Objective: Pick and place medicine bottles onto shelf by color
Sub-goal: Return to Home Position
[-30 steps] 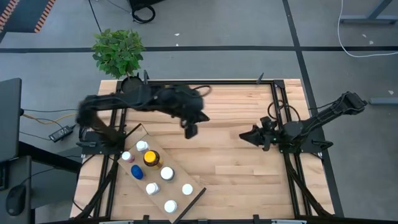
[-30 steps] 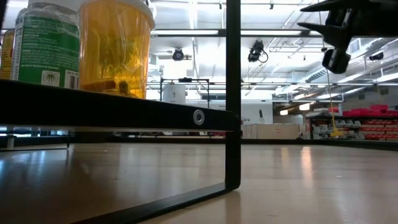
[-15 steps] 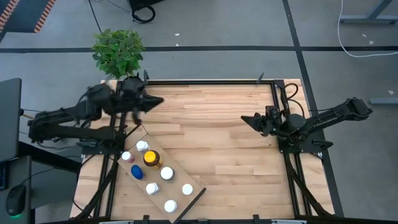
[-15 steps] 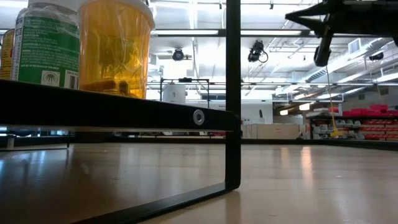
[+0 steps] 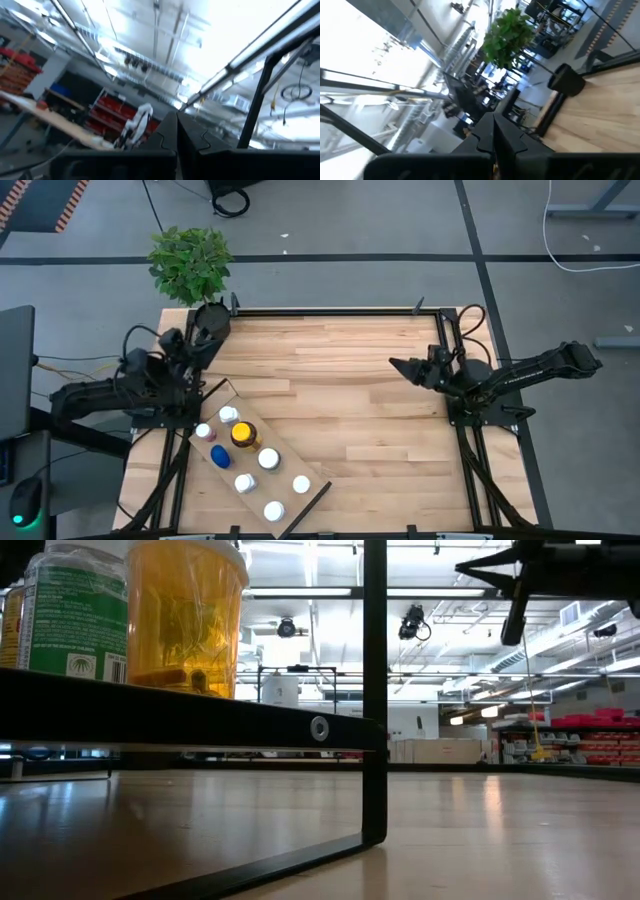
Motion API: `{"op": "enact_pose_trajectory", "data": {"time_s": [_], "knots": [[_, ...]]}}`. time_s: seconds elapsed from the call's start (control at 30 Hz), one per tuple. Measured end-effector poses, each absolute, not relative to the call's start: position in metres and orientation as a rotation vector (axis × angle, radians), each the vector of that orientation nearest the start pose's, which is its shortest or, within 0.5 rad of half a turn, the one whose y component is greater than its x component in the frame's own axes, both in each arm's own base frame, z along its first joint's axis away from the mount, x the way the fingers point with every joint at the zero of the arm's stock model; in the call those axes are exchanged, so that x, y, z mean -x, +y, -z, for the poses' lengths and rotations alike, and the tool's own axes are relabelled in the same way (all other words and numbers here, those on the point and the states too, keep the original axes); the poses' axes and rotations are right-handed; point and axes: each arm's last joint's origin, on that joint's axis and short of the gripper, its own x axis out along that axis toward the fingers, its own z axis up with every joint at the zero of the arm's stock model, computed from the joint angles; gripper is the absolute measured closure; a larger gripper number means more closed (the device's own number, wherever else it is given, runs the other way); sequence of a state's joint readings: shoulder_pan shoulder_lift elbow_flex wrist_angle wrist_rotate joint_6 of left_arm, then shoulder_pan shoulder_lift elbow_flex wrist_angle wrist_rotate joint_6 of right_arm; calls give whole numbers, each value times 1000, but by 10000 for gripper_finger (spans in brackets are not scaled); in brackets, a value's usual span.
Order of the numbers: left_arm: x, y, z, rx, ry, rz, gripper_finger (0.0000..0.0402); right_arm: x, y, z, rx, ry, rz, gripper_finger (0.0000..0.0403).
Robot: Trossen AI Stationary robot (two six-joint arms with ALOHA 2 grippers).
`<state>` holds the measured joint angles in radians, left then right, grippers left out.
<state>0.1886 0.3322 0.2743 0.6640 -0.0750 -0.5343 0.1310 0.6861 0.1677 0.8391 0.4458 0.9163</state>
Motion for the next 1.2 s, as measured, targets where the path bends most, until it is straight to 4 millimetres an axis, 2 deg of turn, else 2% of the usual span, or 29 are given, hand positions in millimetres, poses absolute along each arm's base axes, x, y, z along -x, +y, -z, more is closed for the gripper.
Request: {"op": "enact_pose_trajectory", "data": {"time_s": [0.13,0.27,0.43,0.6,0.77,0.93,1.03,1.17,1.2], "knots": [[-79,18,-266,519,-723,-85,401,-146,6,-235,-982,-490,163,396],[-73,17,-243,595,-748,-50,401,-139,4,-245,-900,-576,171,396],[-73,17,-228,621,-770,-40,401,-124,1,-257,-773,-663,216,397],[-74,17,-226,651,-750,-39,401,-105,-1,-263,-663,-693,243,397],[-73,17,-228,647,-776,-33,401,-90,-3,-253,-676,-577,262,397],[-73,17,-227,654,-770,-34,391,-71,-5,-246,-702,-555,232,397],[-73,17,-227,639,-767,-39,387,-76,-2,-239,-704,-487,178,397],[-73,17,-227,633,-765,-43,389,-89,1,-203,-805,-425,98,397],[-74,17,-226,634,-757,-45,391,-90,1,-201,-811,-437,76,397]]}}
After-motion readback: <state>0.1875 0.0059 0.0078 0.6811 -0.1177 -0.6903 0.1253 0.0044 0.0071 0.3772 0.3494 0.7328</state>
